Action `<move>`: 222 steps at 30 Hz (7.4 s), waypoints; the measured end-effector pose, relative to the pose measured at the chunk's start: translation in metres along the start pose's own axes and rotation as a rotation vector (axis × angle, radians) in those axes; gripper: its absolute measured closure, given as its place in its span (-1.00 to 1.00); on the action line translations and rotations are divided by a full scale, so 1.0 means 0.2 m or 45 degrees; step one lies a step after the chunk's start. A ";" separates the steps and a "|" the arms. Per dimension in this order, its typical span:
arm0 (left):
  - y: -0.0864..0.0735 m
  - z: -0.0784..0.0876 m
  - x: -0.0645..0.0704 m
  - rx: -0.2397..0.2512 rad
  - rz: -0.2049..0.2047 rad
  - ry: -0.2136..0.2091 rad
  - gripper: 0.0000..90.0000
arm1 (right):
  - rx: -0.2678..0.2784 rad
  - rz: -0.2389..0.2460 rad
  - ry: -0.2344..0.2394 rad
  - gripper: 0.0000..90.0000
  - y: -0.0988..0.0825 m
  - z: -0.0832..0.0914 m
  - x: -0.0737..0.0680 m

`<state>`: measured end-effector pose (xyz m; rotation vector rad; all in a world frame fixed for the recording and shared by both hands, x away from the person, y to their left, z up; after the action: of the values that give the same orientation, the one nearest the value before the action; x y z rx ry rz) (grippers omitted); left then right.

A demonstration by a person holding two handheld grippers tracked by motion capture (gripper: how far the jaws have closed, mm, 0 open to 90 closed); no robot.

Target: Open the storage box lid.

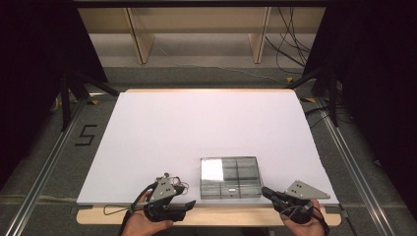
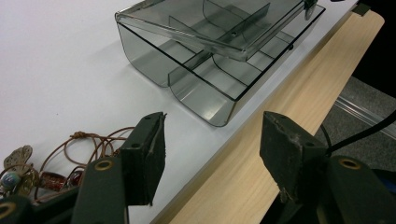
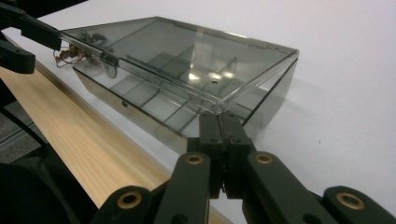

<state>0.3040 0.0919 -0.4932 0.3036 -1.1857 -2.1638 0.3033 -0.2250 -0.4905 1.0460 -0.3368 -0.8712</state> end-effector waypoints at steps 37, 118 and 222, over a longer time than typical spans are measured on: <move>0.22 -0.10 -0.13 0.153 -0.086 0.052 -0.16 | 0.104 0.026 0.027 0.99 0.18 -0.07 0.01; 0.39 -0.36 -0.32 0.247 -0.004 -0.030 0.43 | -0.110 -0.129 -0.071 -0.26 0.00 -0.06 0.07; 0.35 -0.49 -0.45 0.101 0.148 0.028 0.45 | -0.200 -0.110 0.000 -0.28 -0.08 -0.09 0.03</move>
<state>0.4499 0.0565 -0.4994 0.2845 -1.2481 -2.0120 0.3112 -0.2212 -0.5145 0.9203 -0.2206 -0.9592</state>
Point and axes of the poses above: each handheld gripper's, and its own axes: z roughly backward along the jaws, y roughly out of its top, x roughly to its right, the point moved 5 cm from there along -z, roughly forward along the jaws, and after that the axes turned 2 degrees about -z, right-handed, at the moved point
